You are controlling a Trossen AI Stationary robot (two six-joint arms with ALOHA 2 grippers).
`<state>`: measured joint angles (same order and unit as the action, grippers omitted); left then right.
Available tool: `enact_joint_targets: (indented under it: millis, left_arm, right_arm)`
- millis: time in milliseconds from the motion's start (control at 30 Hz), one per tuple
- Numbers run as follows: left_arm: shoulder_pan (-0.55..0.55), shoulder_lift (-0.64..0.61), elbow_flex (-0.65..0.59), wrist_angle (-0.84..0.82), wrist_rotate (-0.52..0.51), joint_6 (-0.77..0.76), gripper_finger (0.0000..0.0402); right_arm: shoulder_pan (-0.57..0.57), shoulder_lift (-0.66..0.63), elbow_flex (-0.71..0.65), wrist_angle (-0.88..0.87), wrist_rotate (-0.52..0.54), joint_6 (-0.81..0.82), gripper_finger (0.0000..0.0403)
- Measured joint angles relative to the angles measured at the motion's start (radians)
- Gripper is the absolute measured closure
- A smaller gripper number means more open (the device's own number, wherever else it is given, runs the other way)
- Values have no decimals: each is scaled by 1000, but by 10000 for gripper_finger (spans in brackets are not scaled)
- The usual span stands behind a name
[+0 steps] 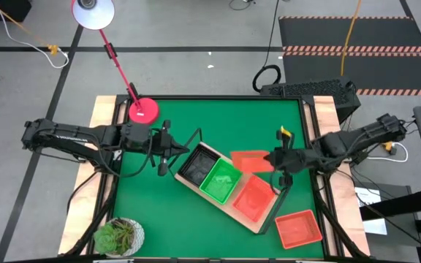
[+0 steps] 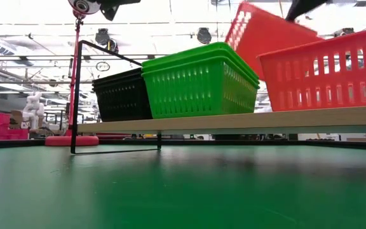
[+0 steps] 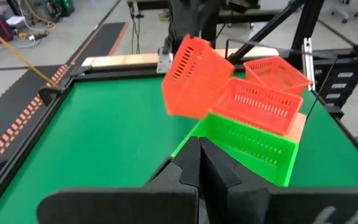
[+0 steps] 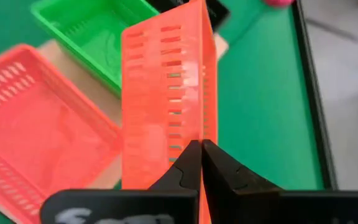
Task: Stack baskets on shelf by color
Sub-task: Stack the top orange bin on the orange bin on the shelf
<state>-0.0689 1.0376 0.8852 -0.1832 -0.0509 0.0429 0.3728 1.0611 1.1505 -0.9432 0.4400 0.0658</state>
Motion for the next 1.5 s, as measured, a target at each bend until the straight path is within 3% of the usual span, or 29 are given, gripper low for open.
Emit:
enact_joint_targets:
  millis: [200,800,1200,1500]
  left_arm:
    - [0,35,0,80,-29,-72,399]
    - [0,99,0,193,-29,-45,347]
    - [0,99,0,195,-29,-50,344]
    - [0,99,0,195,-29,-52,344]
  right_arm:
    - [103,41,71,4,63,-12,402]
    - [334,62,83,66,83,-104,402]
    - [371,172,77,108,193,-221,402]
    - [388,139,-54,228,227,-337,402]
